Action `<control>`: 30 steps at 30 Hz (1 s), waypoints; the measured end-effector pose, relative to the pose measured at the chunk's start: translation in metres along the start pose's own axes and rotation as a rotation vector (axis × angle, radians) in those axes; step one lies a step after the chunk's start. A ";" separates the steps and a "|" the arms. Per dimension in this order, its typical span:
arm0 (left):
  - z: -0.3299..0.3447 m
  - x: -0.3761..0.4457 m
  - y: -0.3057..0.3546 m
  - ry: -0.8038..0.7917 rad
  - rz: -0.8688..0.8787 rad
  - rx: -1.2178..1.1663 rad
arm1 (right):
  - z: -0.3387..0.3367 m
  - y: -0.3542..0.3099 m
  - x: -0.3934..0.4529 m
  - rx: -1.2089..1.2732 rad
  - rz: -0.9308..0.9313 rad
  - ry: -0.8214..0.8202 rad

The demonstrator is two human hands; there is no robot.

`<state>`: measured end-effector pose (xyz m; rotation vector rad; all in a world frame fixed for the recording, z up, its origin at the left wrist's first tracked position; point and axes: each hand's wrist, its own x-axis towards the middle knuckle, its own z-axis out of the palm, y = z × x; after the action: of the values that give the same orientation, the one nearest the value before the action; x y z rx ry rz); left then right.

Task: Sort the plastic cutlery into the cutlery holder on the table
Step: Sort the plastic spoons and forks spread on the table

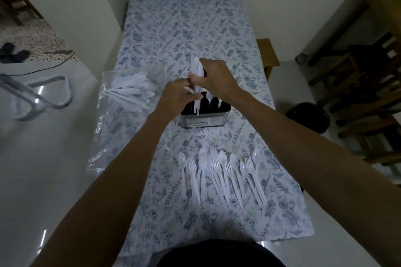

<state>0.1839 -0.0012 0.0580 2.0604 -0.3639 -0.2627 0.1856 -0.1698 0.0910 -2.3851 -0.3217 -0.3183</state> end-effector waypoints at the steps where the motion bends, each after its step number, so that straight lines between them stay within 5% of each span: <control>1: 0.000 0.002 -0.001 -0.004 0.005 0.005 | 0.001 0.003 0.002 -0.011 -0.004 0.007; 10: -0.007 0.020 0.005 0.063 0.109 0.087 | 0.000 0.008 0.019 -0.007 0.033 0.072; 15: 0.018 0.008 -0.024 0.037 0.023 0.202 | 0.023 0.019 -0.005 -0.011 0.172 -0.123; 18: 0.026 -0.002 -0.032 0.158 0.023 0.264 | 0.029 0.020 -0.012 -0.161 0.252 -0.164; 22: 0.026 -0.010 -0.040 0.194 -0.066 0.351 | 0.022 0.015 -0.017 -0.311 0.241 -0.017; 30: 0.038 -0.076 -0.040 0.269 -0.085 0.131 | 0.009 0.031 -0.115 -0.089 0.470 0.181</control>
<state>0.1064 0.0146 0.0075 2.2089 -0.1319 -0.0101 0.0882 -0.2023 0.0291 -2.4082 0.3407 -0.3270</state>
